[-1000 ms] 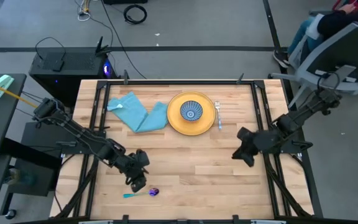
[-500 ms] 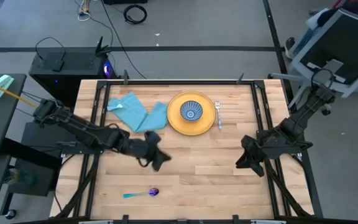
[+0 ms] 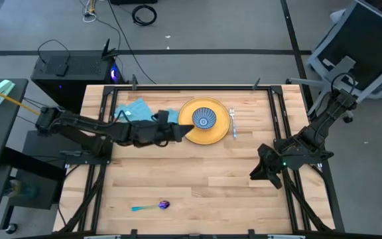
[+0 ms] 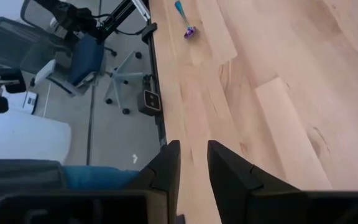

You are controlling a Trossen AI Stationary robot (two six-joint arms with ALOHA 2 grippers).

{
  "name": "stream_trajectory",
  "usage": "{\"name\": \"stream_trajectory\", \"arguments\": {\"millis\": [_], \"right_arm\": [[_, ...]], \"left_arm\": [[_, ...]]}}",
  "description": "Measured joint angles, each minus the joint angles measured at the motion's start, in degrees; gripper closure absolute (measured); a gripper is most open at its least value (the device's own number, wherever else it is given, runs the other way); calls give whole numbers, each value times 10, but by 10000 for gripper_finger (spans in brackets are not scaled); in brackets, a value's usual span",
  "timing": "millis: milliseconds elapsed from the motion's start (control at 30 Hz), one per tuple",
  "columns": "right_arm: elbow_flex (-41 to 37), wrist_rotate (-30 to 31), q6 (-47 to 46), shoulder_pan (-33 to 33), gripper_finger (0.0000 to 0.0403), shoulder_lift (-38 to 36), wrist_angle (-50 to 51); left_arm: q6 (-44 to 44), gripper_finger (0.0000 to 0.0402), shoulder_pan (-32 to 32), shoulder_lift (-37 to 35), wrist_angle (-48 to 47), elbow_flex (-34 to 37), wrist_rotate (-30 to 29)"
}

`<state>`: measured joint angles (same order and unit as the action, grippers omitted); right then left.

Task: Set table place
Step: Put the blue spoon into the blue bowl

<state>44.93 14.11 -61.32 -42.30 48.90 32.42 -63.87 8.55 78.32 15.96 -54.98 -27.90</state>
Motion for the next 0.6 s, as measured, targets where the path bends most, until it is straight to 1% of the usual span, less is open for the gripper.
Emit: {"name": "stream_trajectory", "arguments": {"millis": [33, 67, 133, 200, 267, 300, 367, 500, 533, 600], "right_arm": [[0, 3, 0, 0, 316, 0, 0], [0, 7, 0, 0, 316, 0, 0], [0, 9, 0, 0, 316, 0, 1], [0, 9, 0, 0, 316, 0, 1], [0, 9, 0, 0, 316, 0, 1], [0, 9, 0, 0, 316, 0, 1], [0, 8, 0, 0, 316, 0, 1], [0, 9, 0, 0, 317, 0, 1], [0, 9, 0, 0, 318, 0, 1], [0, 9, -1, 0, 318, 0, 1]], "left_arm": [[-2, 338, -4, 0, 1, 0, 7], [-7, 339, -11, 0, 2, 0, 29], [-14, 342, -21, 0, 21, 0, 116], [9, 344, -13, 1, 80, -1, 213], [26, 344, 12, 1, 117, -17, 278], [28, 344, 26, 0, 120, -29, 298], [26, 344, 58, -5, 112, -59, 314], [46, 343, 111, -10, 106, -149, 309], [60, 343, 125, -10, 90, -177, 308], [86, 343, 152, -8, 21, -240, 307]]}}
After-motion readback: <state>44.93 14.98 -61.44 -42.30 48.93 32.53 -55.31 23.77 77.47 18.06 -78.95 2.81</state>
